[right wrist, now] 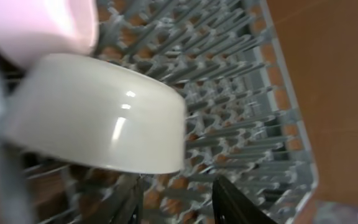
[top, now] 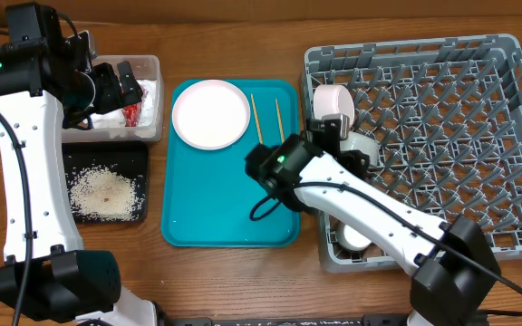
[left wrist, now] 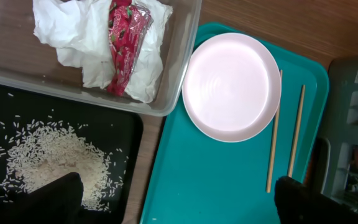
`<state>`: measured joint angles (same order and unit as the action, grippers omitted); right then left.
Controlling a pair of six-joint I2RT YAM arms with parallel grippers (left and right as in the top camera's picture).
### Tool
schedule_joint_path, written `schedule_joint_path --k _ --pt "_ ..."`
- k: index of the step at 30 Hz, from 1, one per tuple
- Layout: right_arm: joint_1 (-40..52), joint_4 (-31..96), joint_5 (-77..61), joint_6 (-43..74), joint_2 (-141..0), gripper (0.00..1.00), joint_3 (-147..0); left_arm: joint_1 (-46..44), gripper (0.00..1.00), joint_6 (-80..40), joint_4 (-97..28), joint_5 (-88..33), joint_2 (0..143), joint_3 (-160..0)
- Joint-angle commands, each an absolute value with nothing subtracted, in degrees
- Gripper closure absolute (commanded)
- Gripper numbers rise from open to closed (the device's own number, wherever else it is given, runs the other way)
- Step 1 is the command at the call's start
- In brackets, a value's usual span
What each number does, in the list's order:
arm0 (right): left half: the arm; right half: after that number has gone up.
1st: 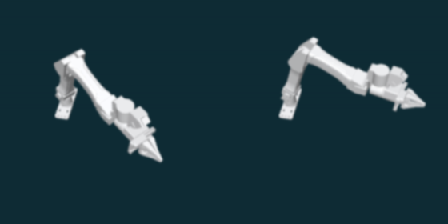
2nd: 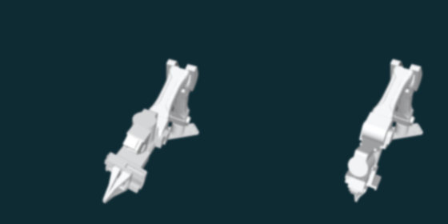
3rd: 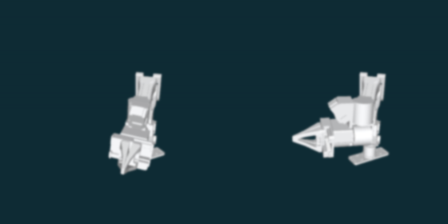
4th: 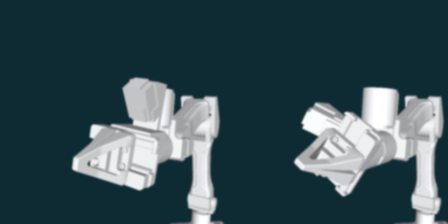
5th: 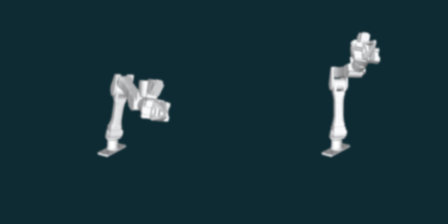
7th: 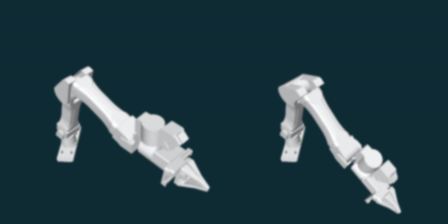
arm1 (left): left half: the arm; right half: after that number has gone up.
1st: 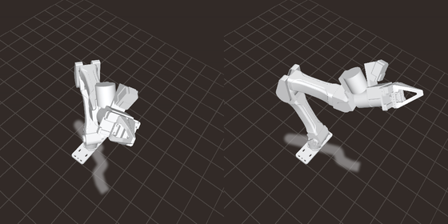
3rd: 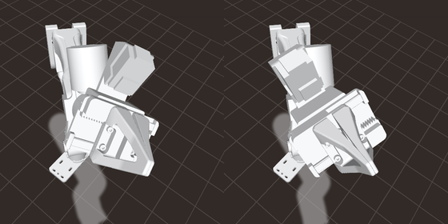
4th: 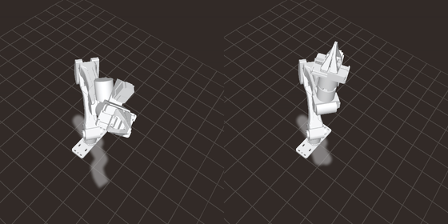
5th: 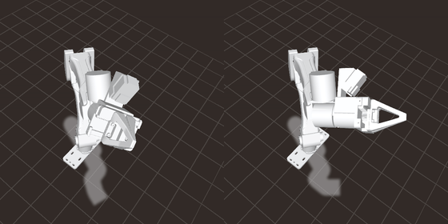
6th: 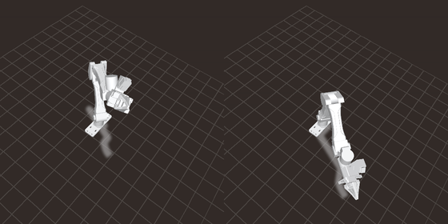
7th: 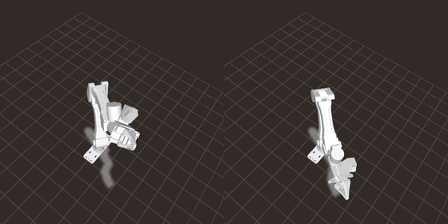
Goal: Sort waste into correct bins and load items into the dishwasher
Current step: 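Reach the right gripper to the white plate and grasp its rim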
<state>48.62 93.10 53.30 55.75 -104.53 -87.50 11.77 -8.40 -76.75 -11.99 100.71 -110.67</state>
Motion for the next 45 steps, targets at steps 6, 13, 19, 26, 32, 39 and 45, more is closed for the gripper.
schedule_joint_path --k 6,13,19,26,32,39,45 --pt "47.5 93.2 40.6 52.4 -104.5 0.59 -94.1 12.0 0.00 -7.7 -76.7 -12.5 99.6 -111.8" --pt "43.4 88.2 30.9 44.4 -104.4 0.53 -101.8 12.0 0.00 -7.7 -76.7 -12.5 99.6 -111.8" --pt "41.3 64.1 16.9 35.3 -105.1 0.44 -102.6 12.0 0.00 -7.7 -76.7 -12.5 99.6 -111.8" --pt "39.6 47.6 8.6 37.9 -113.1 0.54 -102.0 12.0 0.00 -7.7 -76.7 -12.5 99.6 -111.8" --pt "39.6 40.1 5.9 42.2 -121.2 0.57 -102.0 12.0 0.00 -7.7 -76.7 -12.5 99.6 -111.8" --pt "39.7 36.2 5.8 48.4 -127.3 0.57 -102.0 12.0 0.00 -7.7 -76.7 -12.5 99.6 -111.8" --pt "39.7 35.5 4.5 49.8 -130.8 0.62 -102.0 12.0 0.00 -7.7 -76.7 -12.5 99.6 -111.8"
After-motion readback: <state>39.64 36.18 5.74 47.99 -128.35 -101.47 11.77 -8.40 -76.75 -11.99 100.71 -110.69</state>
